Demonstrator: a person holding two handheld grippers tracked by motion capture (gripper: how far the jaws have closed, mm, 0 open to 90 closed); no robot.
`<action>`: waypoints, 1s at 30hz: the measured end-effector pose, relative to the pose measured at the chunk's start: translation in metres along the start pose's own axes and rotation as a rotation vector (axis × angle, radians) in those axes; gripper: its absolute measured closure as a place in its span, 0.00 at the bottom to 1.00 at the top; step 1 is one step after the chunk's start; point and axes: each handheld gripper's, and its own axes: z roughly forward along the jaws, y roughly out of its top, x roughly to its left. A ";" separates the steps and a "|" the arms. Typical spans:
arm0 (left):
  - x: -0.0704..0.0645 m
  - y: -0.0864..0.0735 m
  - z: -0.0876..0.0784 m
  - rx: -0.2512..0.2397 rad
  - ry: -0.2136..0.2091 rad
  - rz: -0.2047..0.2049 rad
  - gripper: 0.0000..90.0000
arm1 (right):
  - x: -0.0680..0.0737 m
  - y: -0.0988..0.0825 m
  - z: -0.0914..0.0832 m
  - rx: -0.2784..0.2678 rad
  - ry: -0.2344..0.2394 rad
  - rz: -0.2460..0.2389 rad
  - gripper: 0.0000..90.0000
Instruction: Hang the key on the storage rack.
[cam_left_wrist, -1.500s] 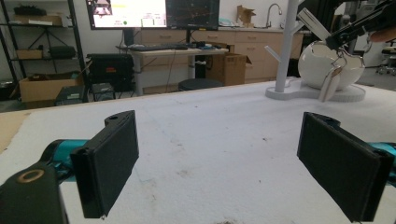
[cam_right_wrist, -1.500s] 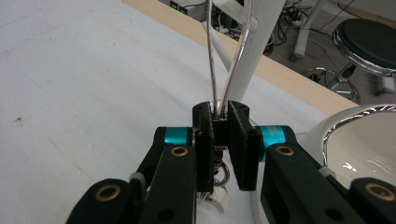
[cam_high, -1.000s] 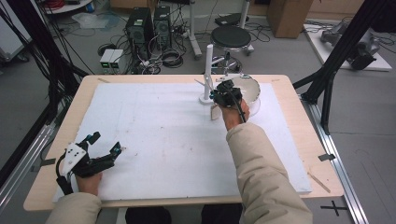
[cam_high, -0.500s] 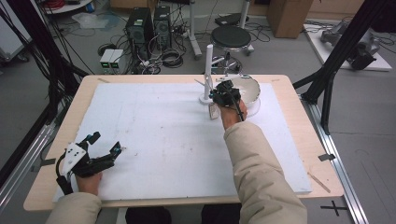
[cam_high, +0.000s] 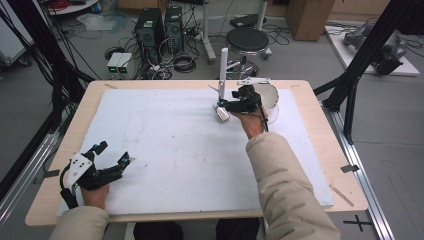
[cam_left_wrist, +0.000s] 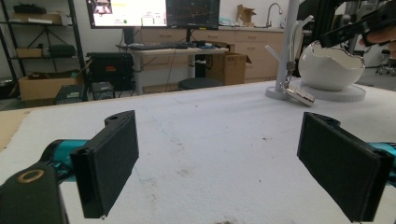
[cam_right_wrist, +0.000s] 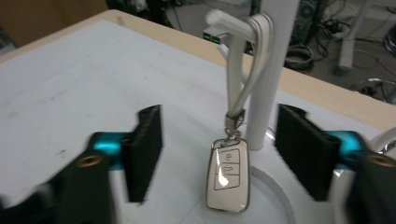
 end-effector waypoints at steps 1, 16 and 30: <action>0.000 0.000 0.000 0.000 0.000 0.001 0.14 | 0.002 0.001 -0.003 -0.005 0.000 -0.001 0.18; 0.000 0.000 0.002 0.015 0.001 0.005 0.14 | 0.003 -0.034 -0.104 -0.249 0.139 -0.062 0.00; 0.000 0.001 0.003 0.029 0.005 0.007 0.15 | -0.023 -0.134 -0.144 -0.327 0.091 -0.066 0.00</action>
